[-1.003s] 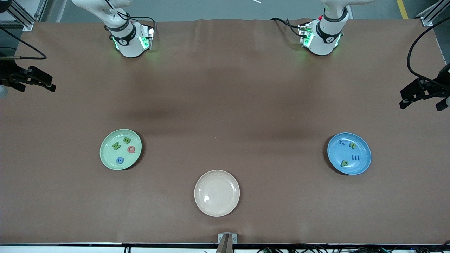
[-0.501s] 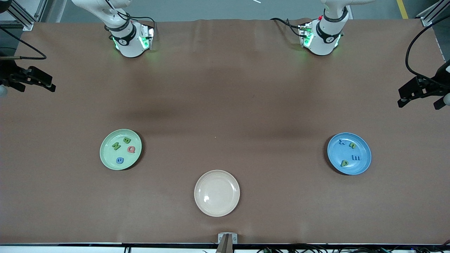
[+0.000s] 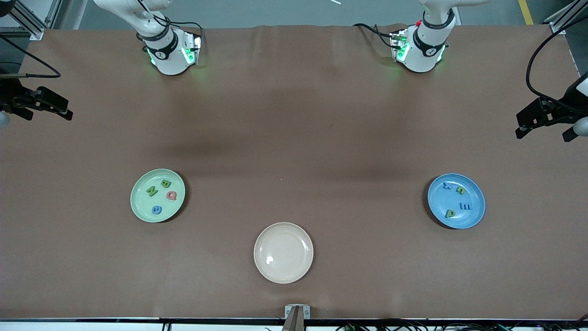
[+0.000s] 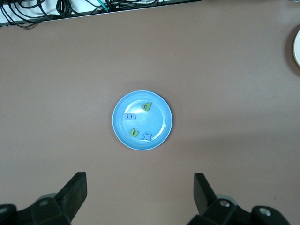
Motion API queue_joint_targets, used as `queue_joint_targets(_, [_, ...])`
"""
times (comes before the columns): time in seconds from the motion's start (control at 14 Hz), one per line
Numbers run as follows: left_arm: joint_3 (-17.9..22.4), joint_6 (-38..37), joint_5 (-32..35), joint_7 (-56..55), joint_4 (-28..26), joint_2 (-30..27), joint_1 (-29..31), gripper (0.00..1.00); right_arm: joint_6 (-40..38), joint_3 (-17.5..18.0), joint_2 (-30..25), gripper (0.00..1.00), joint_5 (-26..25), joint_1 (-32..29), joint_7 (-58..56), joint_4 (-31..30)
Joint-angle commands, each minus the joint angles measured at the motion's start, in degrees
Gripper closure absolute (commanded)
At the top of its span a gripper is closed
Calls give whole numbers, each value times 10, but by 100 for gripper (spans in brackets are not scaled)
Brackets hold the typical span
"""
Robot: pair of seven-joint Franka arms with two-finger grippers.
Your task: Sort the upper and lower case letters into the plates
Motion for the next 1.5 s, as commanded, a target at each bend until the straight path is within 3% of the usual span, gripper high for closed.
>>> queue_joint_targets(0.0, [-3, 5, -7, 6, -3, -6, 4, 0, 0, 6, -2, 0, 0, -10, -7, -1])
queue_joint_targets(0.93, [-5, -98, -8, 4, 5, -4, 4, 0, 4, 6, -3, 0, 6, -10, -6, 0])
queue_joint_targets(1.43, [-5, -102, -9, 3, 7, -2, 3, 0, 2, 6, -6, 0, 11, -9, 0, 0])
